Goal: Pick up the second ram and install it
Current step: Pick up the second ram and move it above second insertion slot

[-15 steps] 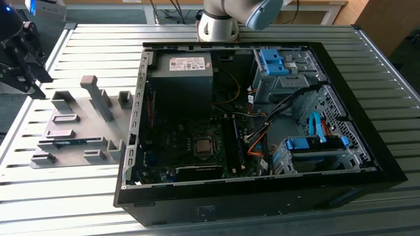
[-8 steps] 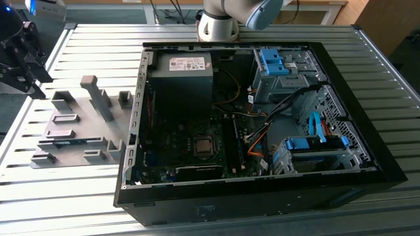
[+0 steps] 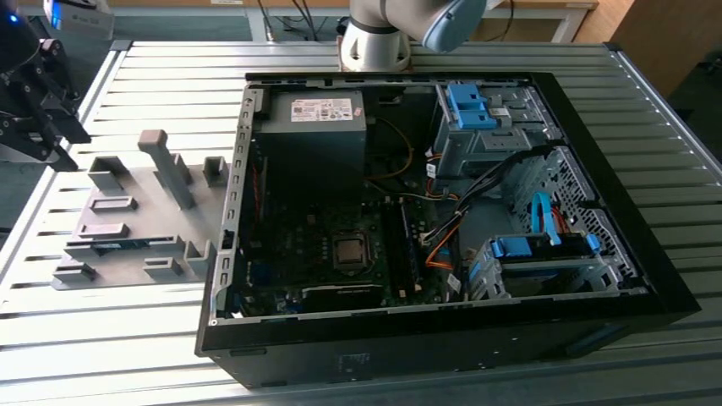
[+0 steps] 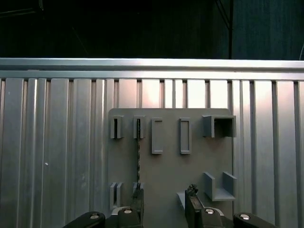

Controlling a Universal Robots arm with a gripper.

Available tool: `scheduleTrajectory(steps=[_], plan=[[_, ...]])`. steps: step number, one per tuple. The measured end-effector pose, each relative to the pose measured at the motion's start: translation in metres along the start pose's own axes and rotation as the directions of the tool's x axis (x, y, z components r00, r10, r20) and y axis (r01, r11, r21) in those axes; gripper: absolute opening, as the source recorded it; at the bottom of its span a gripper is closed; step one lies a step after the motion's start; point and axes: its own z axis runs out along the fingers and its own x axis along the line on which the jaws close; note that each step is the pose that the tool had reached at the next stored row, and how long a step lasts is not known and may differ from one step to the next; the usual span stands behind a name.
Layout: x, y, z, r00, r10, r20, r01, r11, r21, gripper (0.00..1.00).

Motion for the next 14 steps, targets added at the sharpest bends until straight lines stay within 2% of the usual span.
scheduleTrajectory(steps=[8, 14], plan=[[0.0, 0.0, 0.0005, 1.0, 0.001, 0.0001, -0.001, 1.0, 0.0002, 0.47], [0.0002, 0.0011, 0.0049, 1.0, 0.001, 0.0002, -0.001, 1.0, 0.0002, 0.47]])
